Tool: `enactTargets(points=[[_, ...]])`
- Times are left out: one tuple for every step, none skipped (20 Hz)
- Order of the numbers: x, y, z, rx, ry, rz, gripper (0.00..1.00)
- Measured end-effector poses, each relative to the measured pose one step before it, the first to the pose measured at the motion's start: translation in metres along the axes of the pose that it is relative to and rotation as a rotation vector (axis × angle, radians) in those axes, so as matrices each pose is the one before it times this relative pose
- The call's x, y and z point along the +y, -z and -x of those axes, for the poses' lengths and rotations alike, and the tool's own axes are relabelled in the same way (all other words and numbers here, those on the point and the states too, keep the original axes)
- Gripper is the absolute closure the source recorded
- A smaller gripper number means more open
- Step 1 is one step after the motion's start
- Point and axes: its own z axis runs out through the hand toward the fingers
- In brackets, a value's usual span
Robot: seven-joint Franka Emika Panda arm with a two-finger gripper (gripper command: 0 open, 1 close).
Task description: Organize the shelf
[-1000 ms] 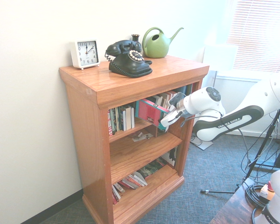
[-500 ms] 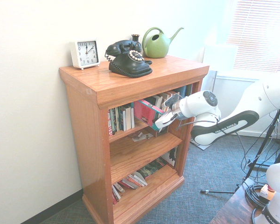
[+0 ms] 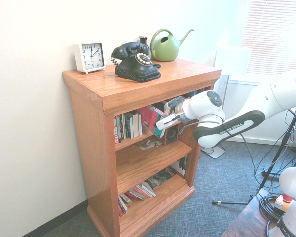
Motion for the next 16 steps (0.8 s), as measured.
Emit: enactTargets(points=[[0.00187, -0.0026, 0.00272, -0.00324, 0.00097, 0.00725, 1.0], [0.00218, -0.00291, 0.00258, -0.00291, 0.00123, 0.00867, 1.0], [0.00186, -0.00318, 0.0024, -0.0023, -0.00045, 0.00867, 1.0], [0.00102, -0.00389, 0.00329, -0.00278, -0.0026, 0.00814, 1.0], [0.00046, -0.00421, 0.00368, -0.0033, -0.00611, 0.00726, 1.0], [-0.00043, -0.00485, 0.00384, -0.00165, -0.00571, 0.00634, 1.0], [-0.00121, -0.00584, 0.00319, 0.00016, -0.00501, 0.00693, 1.0], [-0.00171, -0.00673, 0.00186, 0.00141, -0.00559, 0.00732, 1.0], [-0.00255, -0.00707, -0.00029, 0.00425, -0.00305, 0.0053, 1.0], [-0.00314, -0.00749, -0.00177, 0.00572, -0.0021, 0.0021, 1.0], [-0.00479, -0.00659, -0.00332, 0.00549, -0.00155, -0.00481, 1.0], [-0.00451, -0.00608, -0.00424, 0.00327, 0.0, -0.00616, 1.0], [-0.00399, -0.00552, -0.00581, 0.00368, -0.00014, -0.00671, 1.0], [-0.00271, -0.00587, -0.00729, 0.00658, -0.00034, -0.00577, 1.0], [-0.00183, -0.00737, -0.00712, 0.00632, 0.00442, -0.00019, 1.0], [-0.00143, -0.008, -0.00579, 0.00819, 0.00556, -0.00041, 1.0]])
